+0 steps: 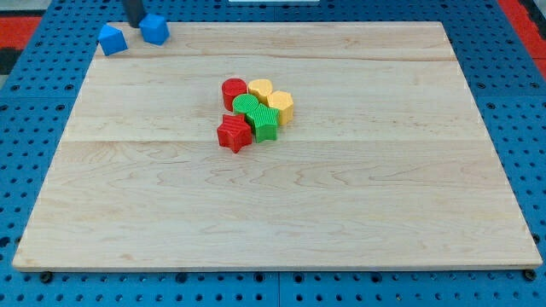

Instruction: Slide the blue cube towards the red star

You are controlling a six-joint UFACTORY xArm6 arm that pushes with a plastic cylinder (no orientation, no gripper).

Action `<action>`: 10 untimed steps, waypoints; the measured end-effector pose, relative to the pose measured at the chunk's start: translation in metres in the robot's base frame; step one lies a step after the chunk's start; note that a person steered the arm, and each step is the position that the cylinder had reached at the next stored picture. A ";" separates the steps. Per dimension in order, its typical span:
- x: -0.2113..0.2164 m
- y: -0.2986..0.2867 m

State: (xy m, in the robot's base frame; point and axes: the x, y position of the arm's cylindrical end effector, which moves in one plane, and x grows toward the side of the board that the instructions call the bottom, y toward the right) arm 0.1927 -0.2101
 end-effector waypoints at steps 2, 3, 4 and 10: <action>0.004 -0.009; -0.002 -0.005; -0.001 0.017; 0.126 0.065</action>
State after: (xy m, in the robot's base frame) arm 0.3189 -0.1454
